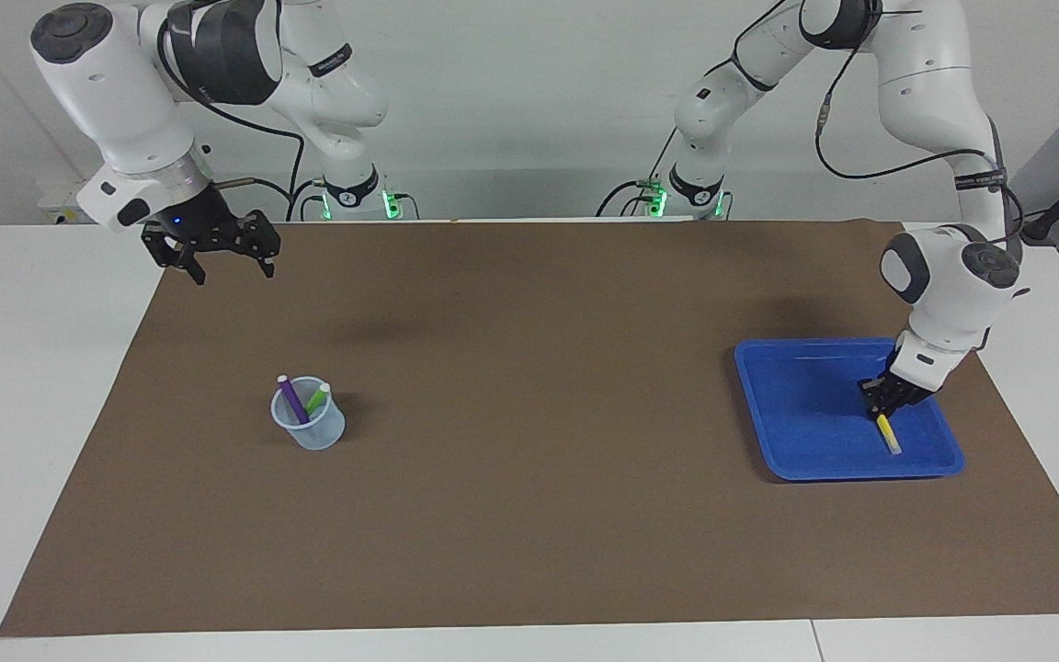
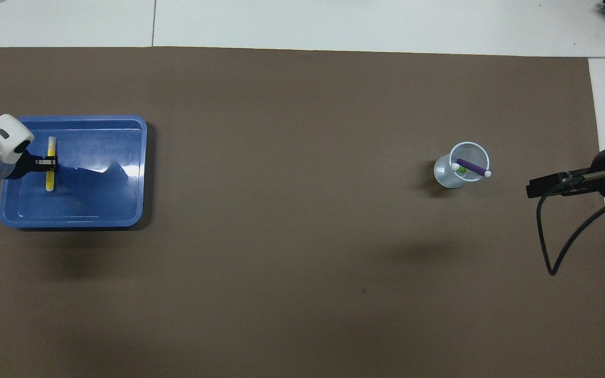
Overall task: Transfer and insert pens with both arms
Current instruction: 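Lower the left gripper over the yellow pen and close on it, then lift the yellow pen out of the tray with the left gripper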
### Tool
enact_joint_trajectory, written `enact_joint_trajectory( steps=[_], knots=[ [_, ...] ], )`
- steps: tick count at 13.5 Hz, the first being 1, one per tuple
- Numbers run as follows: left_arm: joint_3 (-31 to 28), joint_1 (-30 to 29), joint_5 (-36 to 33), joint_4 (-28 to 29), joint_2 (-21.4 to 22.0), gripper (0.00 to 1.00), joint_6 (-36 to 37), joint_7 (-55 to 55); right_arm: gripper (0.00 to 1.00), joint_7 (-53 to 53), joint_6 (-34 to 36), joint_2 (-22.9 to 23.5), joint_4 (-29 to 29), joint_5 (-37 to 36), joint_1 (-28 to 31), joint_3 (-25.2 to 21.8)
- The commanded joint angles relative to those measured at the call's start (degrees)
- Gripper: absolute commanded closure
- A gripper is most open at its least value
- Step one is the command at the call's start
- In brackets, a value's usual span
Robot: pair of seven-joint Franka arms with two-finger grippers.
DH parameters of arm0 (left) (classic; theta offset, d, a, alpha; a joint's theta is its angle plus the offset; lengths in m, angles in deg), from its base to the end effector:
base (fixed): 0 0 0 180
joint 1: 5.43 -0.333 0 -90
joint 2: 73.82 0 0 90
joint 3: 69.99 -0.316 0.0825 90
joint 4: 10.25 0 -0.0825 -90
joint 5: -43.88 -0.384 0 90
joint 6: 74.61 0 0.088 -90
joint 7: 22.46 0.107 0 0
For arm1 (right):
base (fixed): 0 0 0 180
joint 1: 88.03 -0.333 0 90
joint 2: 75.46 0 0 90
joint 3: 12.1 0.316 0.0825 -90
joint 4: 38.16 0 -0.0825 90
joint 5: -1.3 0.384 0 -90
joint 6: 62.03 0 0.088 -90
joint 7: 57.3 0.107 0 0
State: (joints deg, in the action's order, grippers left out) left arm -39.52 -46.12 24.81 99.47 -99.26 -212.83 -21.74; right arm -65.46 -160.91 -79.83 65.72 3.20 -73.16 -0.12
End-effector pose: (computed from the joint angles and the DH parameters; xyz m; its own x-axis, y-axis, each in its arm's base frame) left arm 0.6215 0.1350 0.3021 0.9916 -0.0153 0.1285 -0.0112 -0.9994 -0.0327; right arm 0.5374 -0.0207 0.5634 0.9962 0.0859 -0.0101 0.0857 -0.9961 -0.0185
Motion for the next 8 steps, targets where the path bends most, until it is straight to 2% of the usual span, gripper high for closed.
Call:
enact_joint_trajectory(
  steps=[1,4,8],
  knots=[
    [-0.3,3.1,5.8,-6.3,-0.8,1.00,7.6,-1.3,0.00,-1.0,-0.6,-1.7,2.2,-1.2,0.8,0.5],
    [-0.1,5.7,15.6,-11.9,0.3,1.00,13.8,-5.4,0.00,-1.0,-0.1,-1.8,2.2,-1.2,0.7,0.5],
    [2.0,10.9,18.4,-13.0,4.8,1.00,17.0,-25.0,0.00,-1.1,-0.4,-1.9,2.8,-0.9,1.0,0.5]
  ],
)
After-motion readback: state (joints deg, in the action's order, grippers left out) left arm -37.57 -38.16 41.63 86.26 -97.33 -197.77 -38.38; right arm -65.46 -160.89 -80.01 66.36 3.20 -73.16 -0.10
